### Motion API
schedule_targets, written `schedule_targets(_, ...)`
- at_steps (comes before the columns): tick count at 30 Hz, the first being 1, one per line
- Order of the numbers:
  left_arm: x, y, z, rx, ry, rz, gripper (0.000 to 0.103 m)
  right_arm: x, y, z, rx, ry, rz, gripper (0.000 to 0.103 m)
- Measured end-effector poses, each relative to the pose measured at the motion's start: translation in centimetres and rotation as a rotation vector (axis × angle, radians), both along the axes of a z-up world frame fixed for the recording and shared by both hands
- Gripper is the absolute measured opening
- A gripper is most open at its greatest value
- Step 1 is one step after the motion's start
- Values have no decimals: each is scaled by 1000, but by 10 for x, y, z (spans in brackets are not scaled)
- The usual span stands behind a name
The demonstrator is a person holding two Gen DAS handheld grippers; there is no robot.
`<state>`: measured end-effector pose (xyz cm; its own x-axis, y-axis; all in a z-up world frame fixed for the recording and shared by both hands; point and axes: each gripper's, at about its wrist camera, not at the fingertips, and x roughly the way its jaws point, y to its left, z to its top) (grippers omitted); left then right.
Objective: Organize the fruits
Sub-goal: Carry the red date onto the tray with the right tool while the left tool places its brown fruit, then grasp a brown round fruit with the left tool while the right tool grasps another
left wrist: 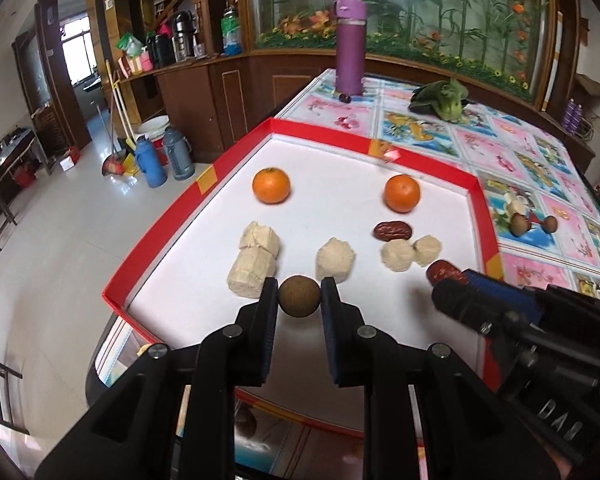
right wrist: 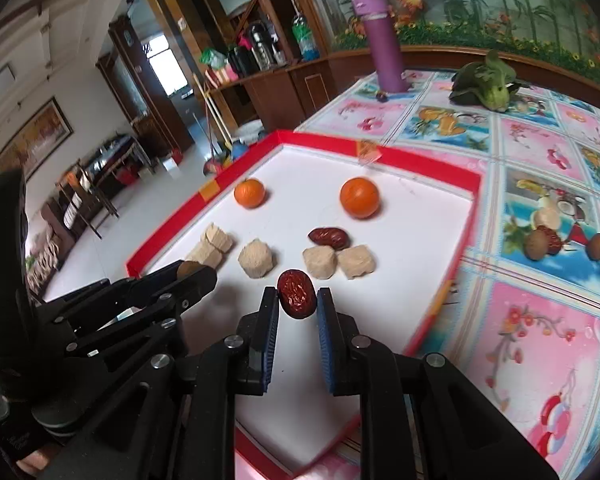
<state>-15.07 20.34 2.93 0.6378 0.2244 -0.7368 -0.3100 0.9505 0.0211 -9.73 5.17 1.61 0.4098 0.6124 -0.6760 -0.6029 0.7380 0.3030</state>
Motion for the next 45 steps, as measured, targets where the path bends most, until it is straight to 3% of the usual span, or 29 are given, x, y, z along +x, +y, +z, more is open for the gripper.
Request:
schedule_targets(11,4,10,-12,17,39,60,24,-5,18,-20,-61,36,-3,17)
schedule_targets(18,8,12,-19,24,70,86,25,-7,16,-17,-66,34,-8,18)
schedule_targets(20,8,13,-18,27,75,91,31,-6,13,-15,-57,27,-13,19)
schedule_targets(22,5,14,-17,23,74,104,51,-5,5,-11,-28,26,-17,21)
schedule_targets(28,-5,10,7,37,-2,124,61,1,-28,4,30,-13,-80,24)
schedule_targets(34,-1,-25,28,31,-53,8,66,16,-86,8,47,-39,-205,24)
schedule_targets(41,24,-74,28,-22,-7,-146,67,44,-171,2,44,-6,-397,24)
schedule_targets(45,39,-108,31,-36,2,-245,67,64,-195,4,34,-2,-447,24)
